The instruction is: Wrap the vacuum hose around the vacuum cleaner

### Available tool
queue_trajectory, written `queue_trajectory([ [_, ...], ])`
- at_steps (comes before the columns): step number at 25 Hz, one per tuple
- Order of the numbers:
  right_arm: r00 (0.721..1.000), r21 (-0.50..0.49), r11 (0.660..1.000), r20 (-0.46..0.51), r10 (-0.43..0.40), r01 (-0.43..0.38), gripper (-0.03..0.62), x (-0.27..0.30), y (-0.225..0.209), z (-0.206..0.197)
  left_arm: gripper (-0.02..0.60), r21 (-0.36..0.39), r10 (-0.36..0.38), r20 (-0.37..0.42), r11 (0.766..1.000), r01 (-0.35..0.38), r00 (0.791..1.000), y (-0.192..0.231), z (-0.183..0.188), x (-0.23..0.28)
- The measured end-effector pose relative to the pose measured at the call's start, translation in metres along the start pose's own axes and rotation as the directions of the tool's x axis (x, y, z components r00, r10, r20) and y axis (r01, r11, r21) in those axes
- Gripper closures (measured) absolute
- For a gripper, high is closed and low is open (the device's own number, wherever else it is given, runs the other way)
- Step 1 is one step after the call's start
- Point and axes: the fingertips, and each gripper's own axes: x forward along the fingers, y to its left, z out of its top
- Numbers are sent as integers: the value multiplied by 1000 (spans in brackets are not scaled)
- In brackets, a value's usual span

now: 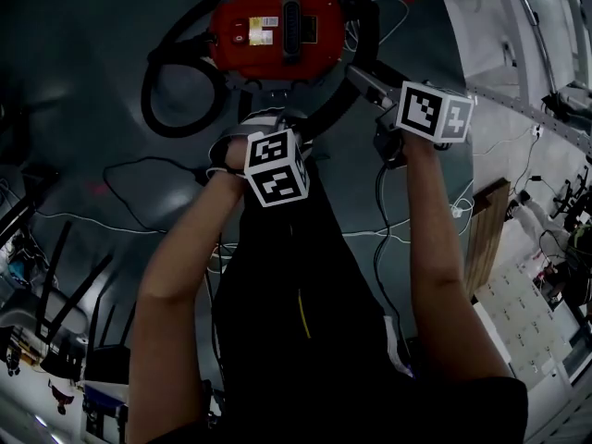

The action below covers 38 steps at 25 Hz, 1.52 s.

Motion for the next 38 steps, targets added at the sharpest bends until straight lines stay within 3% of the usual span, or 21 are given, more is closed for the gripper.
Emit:
queue_trajectory([
  [3, 999, -5, 1000, -39, 30, -30, 275, 3, 7, -6, 387, -19, 6, -30, 1000, -6, 1000, -3, -9, -7],
  [7, 997, -24, 999, -56, 43, -45, 266, 5, 17, -7, 388, -82, -13, 13, 997, 14, 1000, -7, -11, -19],
  [16, 999, 14, 999, -26, 48, -48, 256, 1, 44, -8, 390, -78, -70, 29, 994, 72, 997, -12, -25, -55],
  [27, 1000, 74, 997, 8, -27, 27, 256, -3, 69, -13, 390, -19, -100, -37, 995, 100, 994, -15, -44, -87],
  [32, 999, 110, 994, 30, -20, 16, 254, -12, 78, -10, 391, 13, -118, -78, 993, 120, 990, -11, -46, -102],
  [38, 997, -2, 1000, 74, -21, 21, 258, -36, 88, 1, 387, 39, -131, -106, 990, 136, 986, -9, -44, -120],
])
